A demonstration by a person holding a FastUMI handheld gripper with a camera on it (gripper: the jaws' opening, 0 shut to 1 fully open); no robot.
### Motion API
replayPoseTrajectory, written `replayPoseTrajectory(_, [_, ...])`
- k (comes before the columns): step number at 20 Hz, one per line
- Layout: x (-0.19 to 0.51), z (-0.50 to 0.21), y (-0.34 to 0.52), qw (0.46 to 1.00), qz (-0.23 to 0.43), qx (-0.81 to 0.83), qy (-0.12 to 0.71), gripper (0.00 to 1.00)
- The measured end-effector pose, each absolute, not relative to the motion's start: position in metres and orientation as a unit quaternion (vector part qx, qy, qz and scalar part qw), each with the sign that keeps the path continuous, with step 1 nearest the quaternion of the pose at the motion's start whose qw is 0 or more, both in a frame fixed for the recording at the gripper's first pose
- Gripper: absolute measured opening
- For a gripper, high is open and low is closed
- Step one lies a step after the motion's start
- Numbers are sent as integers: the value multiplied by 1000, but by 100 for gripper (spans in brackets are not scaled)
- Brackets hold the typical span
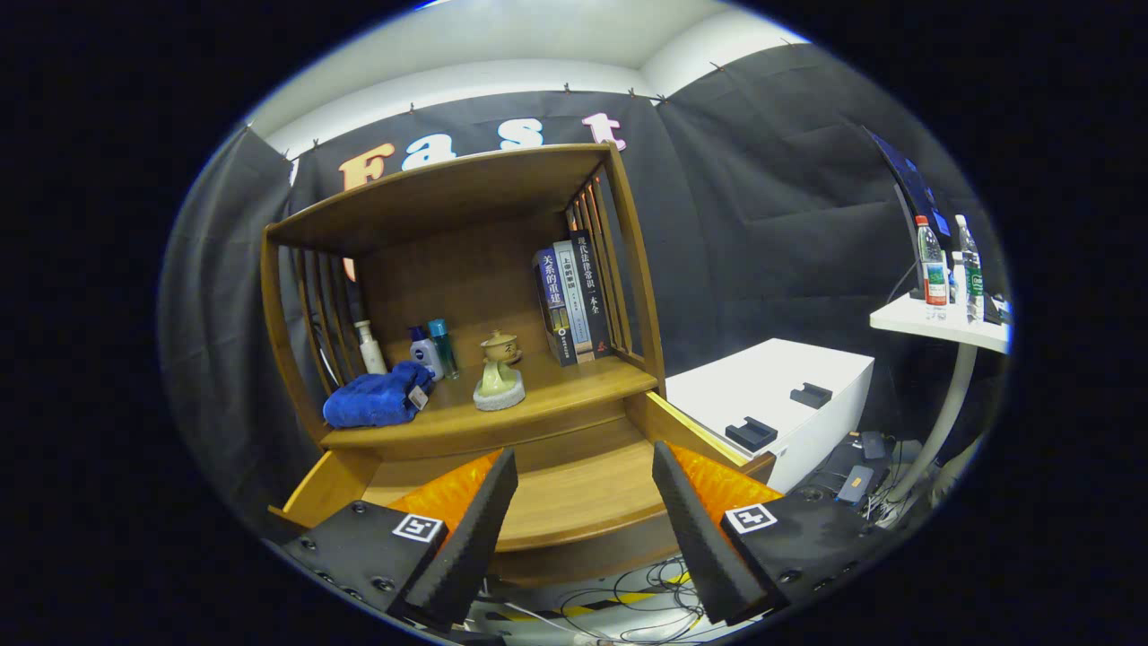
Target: Pull open the drawer, take out the items inside it, and place them on the countertop above the cabinet.
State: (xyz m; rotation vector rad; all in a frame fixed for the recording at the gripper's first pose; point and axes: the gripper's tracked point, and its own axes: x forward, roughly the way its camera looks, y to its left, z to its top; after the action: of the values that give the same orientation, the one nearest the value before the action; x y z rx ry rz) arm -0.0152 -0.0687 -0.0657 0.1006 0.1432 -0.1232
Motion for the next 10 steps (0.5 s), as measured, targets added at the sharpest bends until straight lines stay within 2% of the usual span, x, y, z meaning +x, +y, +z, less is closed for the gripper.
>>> replayPoseTrajectory(10, [-38, -124, -51, 995, -43, 15, 94, 99])
